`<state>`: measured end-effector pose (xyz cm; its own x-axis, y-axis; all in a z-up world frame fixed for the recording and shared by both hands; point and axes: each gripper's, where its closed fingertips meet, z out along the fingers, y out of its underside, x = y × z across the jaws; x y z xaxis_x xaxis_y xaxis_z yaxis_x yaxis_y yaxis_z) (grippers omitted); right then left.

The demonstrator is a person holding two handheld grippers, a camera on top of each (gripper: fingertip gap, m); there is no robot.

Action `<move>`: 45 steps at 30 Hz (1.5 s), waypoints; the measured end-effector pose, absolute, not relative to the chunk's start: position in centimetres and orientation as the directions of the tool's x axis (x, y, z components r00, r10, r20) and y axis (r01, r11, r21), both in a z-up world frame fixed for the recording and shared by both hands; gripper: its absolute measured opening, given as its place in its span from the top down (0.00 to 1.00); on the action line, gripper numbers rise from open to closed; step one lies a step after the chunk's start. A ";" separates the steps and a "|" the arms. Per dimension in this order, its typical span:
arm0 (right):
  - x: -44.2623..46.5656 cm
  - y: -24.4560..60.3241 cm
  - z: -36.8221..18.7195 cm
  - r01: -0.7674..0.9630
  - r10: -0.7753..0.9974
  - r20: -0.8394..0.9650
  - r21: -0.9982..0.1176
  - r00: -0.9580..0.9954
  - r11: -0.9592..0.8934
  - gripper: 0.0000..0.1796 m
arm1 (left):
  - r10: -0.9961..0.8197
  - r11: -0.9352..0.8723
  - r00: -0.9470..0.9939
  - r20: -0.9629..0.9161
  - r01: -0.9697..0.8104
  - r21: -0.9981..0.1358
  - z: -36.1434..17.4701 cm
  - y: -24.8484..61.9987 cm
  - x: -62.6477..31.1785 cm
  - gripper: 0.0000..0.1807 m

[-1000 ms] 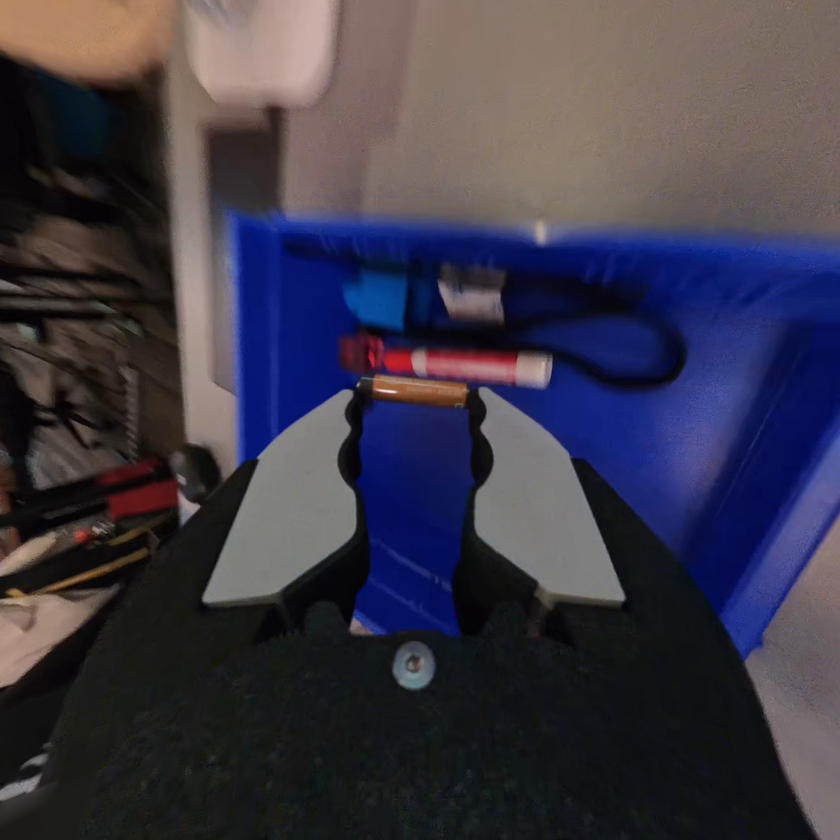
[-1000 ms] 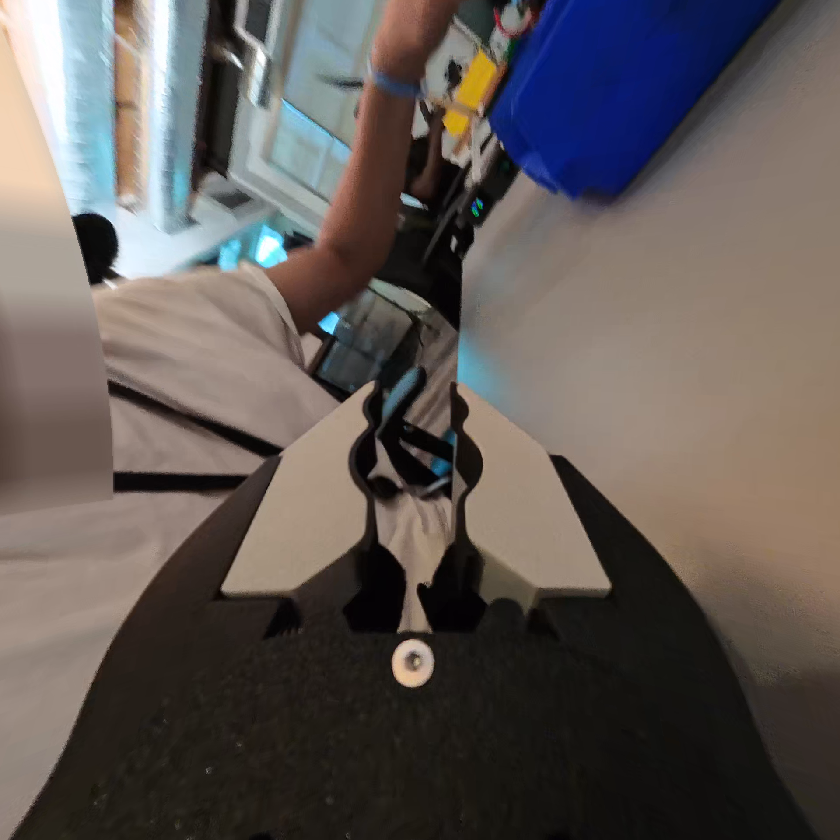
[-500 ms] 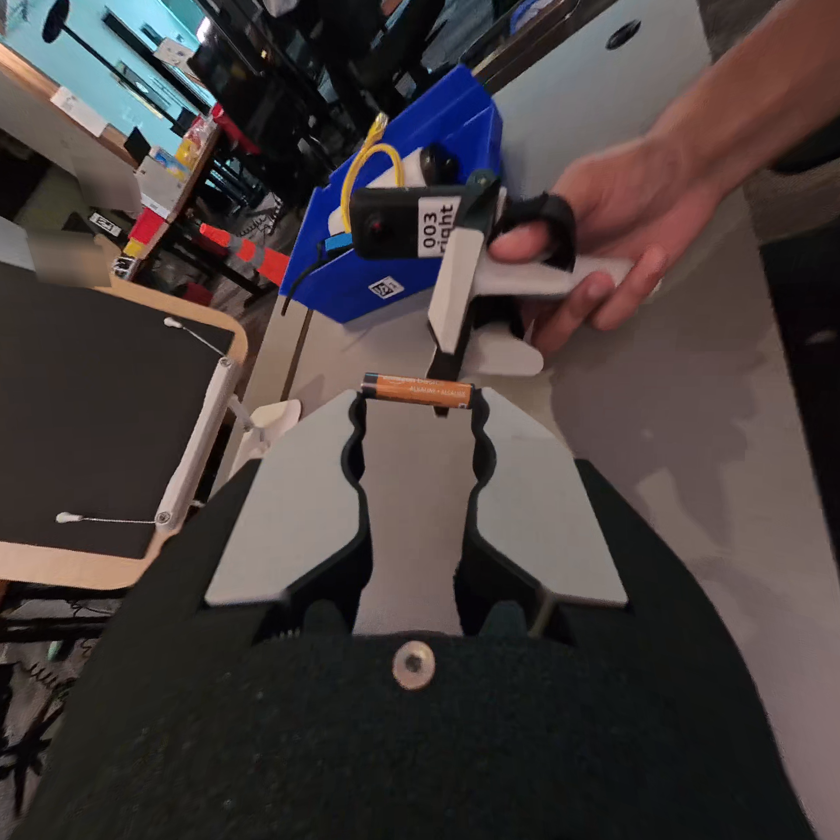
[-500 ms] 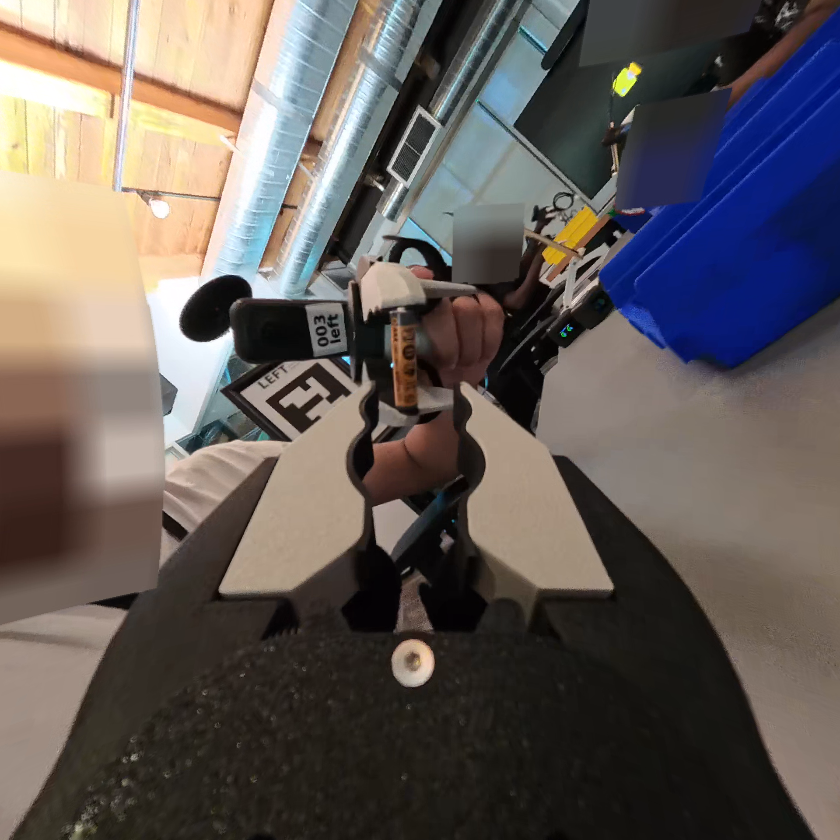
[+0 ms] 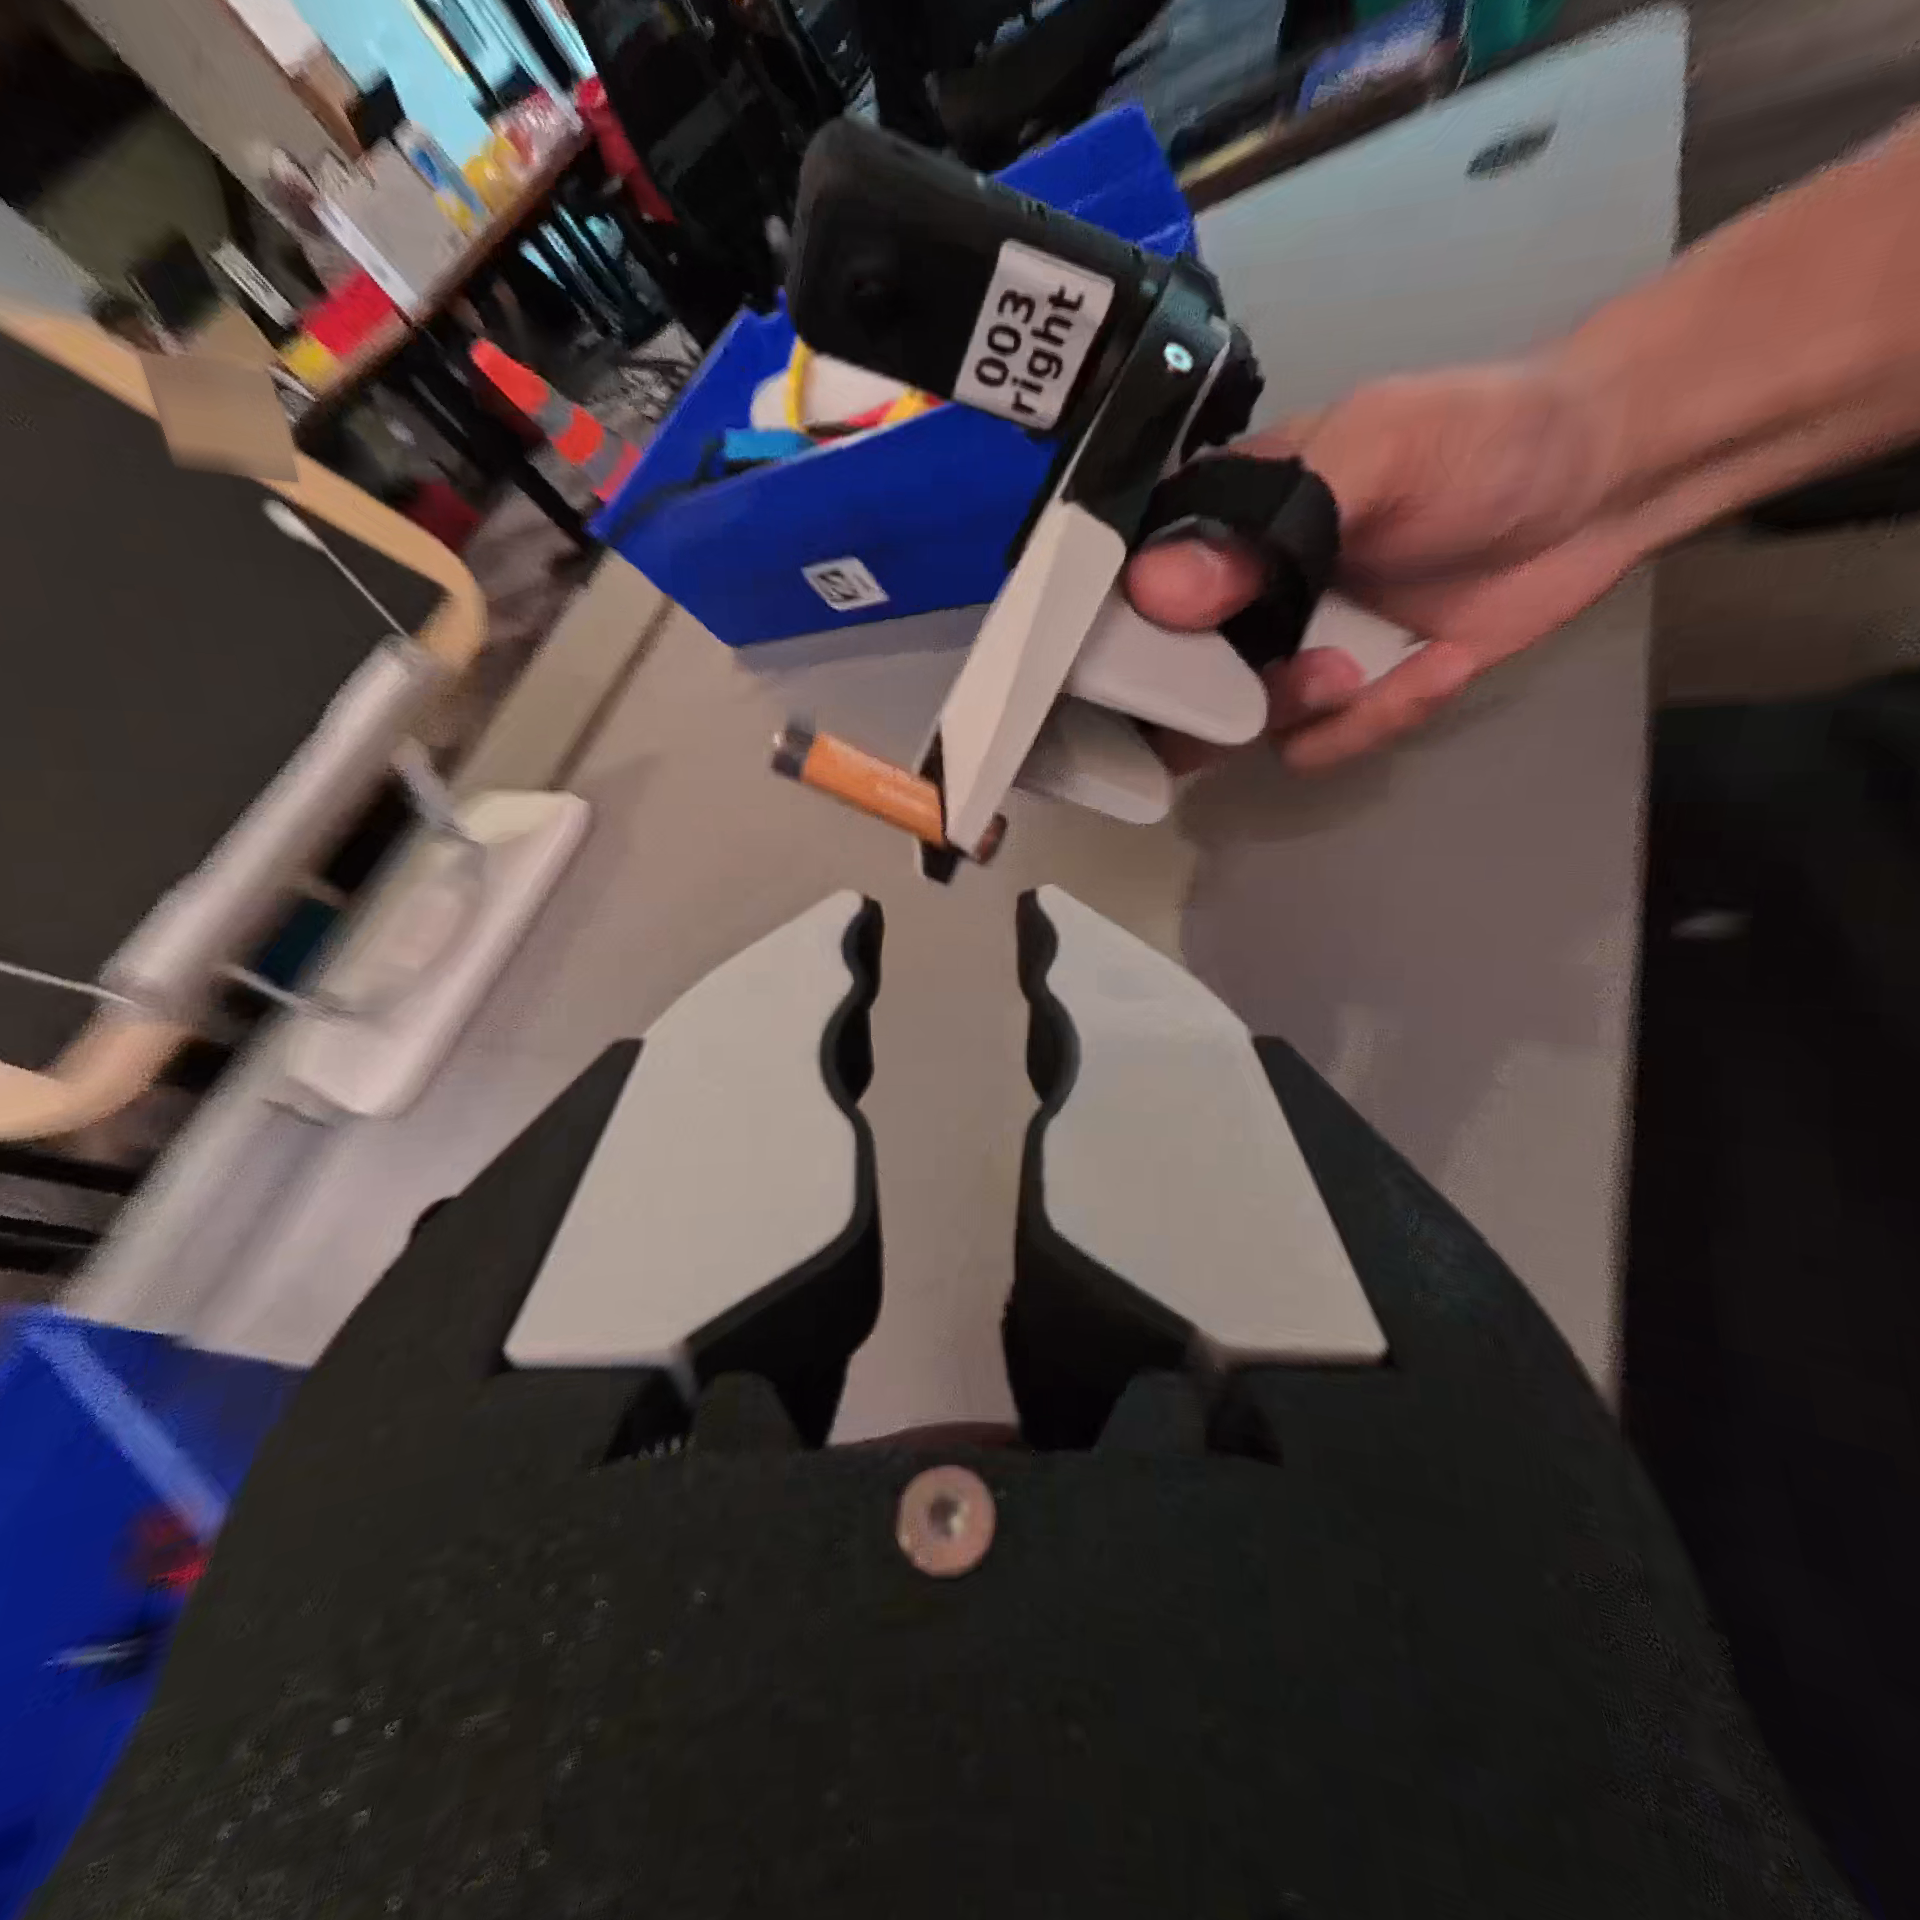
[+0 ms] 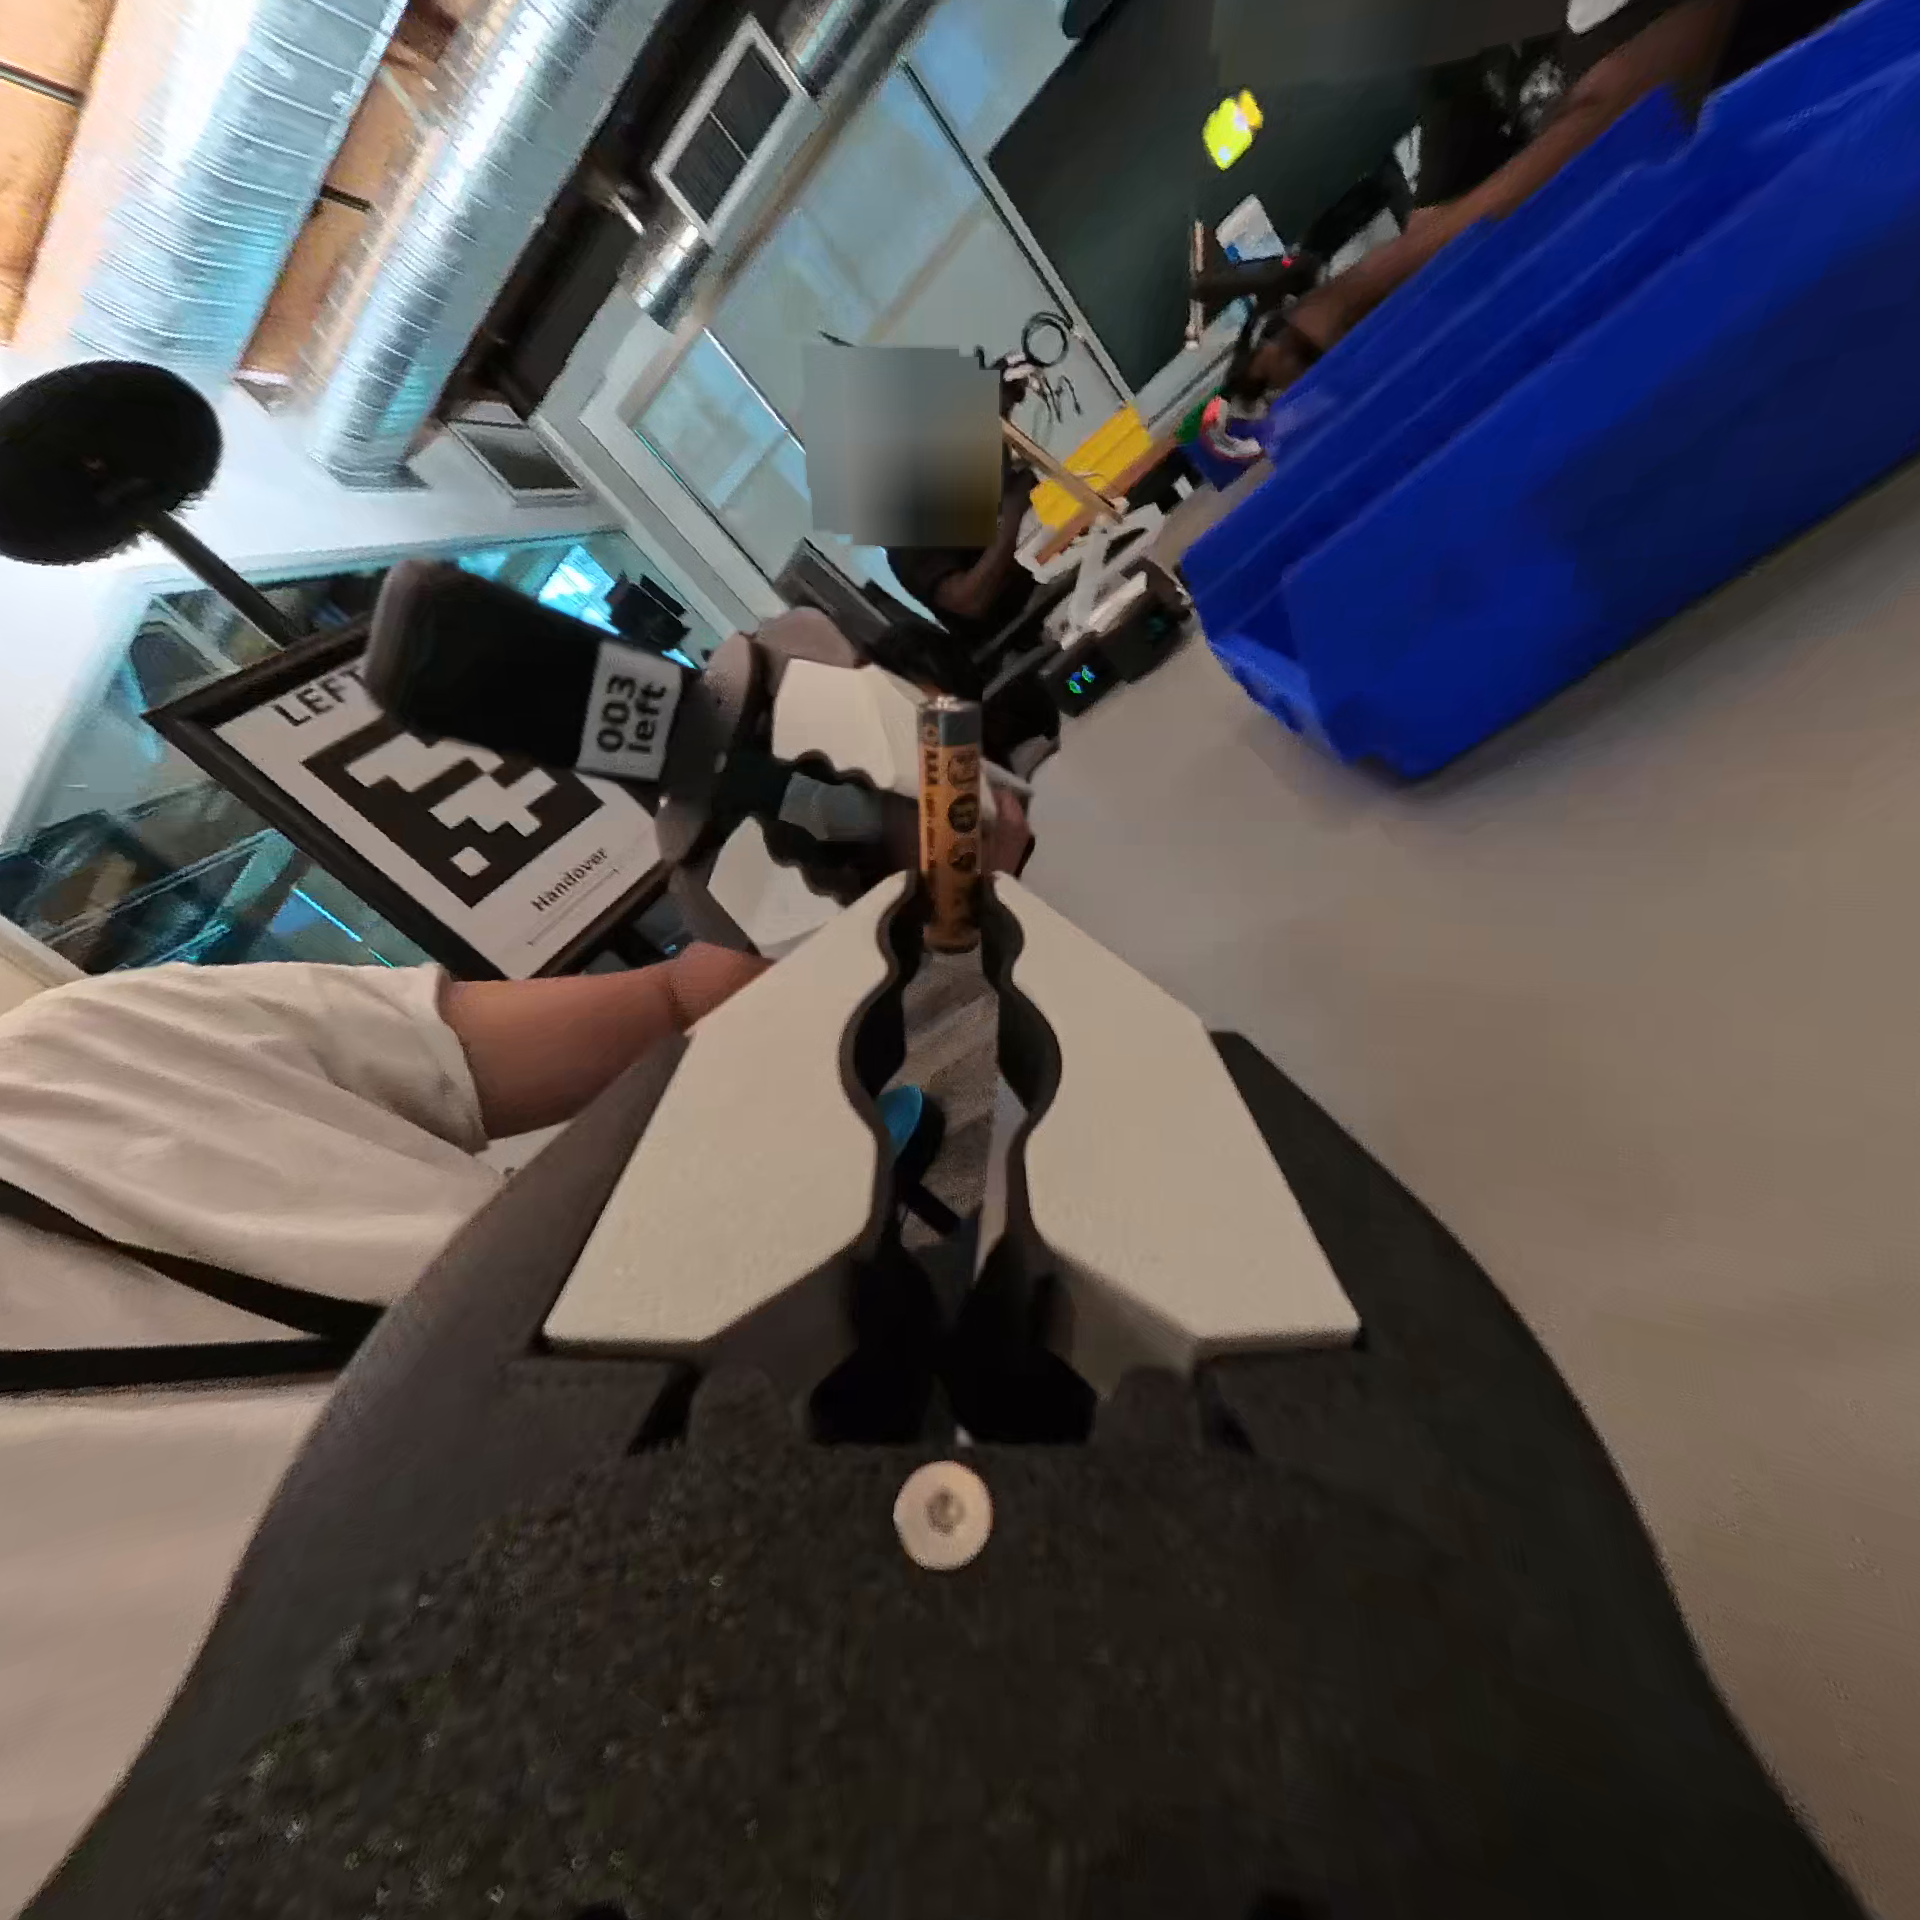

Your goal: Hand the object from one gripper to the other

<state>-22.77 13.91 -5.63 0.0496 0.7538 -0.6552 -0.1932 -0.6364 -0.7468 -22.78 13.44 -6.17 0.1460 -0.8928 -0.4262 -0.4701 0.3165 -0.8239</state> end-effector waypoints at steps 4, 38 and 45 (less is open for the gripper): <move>-21.4 14.1 -7.4 -0.154 0.737 -0.672 -0.737 0.069 -0.658 0.95 | -0.969 -0.088 0.246 0.023 -0.255 -0.963 -7.6 14.6 -23.6 0.85; -25.1 11.4 -8.9 0.530 0.683 0.617 -0.758 0.392 0.381 0.55 | -0.521 -0.789 -0.084 0.850 -0.332 -0.516 -9.7 11.4 -23.5 0.94; -26.3 10.6 -10.3 0.576 0.686 0.645 -0.717 0.335 0.393 0.64 | -0.485 -0.742 -0.195 0.852 -0.423 -0.520 -9.3 8.9 -23.6 0.95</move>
